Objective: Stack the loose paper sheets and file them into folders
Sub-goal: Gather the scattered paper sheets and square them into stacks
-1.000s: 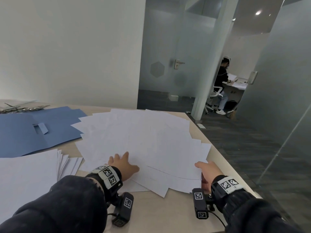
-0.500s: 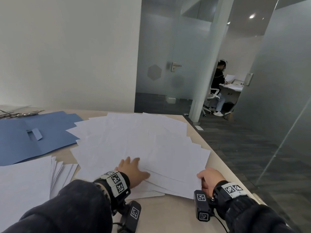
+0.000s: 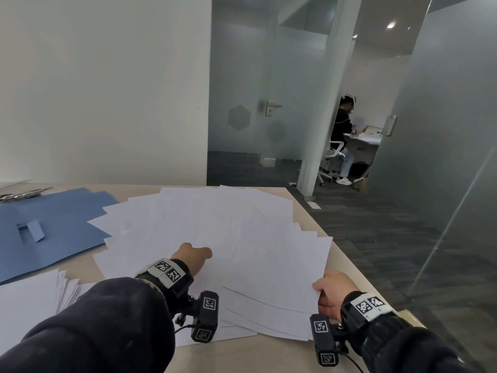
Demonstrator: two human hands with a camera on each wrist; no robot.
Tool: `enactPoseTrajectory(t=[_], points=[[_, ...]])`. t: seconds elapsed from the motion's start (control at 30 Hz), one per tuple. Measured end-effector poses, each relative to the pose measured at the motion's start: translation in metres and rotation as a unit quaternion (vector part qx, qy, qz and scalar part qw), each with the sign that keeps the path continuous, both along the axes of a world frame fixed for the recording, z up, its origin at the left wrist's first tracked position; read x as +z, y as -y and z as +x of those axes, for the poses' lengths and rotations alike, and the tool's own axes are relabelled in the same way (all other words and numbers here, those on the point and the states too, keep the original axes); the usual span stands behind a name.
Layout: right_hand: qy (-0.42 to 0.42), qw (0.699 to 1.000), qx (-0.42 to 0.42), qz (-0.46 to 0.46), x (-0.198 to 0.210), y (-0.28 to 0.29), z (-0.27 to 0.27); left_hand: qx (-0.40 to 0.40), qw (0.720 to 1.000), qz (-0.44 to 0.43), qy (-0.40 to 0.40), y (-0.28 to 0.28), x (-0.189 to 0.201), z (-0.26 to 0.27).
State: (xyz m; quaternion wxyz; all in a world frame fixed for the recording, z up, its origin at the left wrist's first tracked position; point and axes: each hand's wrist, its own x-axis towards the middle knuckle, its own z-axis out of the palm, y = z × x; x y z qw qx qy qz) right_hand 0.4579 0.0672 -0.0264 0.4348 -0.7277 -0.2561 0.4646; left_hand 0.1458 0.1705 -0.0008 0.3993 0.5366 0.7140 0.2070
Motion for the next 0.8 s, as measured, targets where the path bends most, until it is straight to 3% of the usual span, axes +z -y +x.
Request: enactPoseTrajectory(t=[0.2,0.43,0.57,0.8], points=[[0.005,1.000,0.017,0.021,-0.006,0.005,0.004,-0.008,0.998,-0.001,0.065,-0.008,-0.008,0.015],[0.001,0.997,0.059,0.051,-0.006,0.016,0.007,-0.074,0.996,0.024,0.044,-0.009,-0.010,0.043],[-0.010,0.996,0.059,0.072,-0.001,0.020,0.003,-0.108,0.991,0.000,0.079,-0.004,-0.014,0.053],[-0.038,0.997,0.008,0.066,-0.007,0.015,0.011,-0.203,0.978,-0.045,0.018,0.023,-0.018,0.061]])
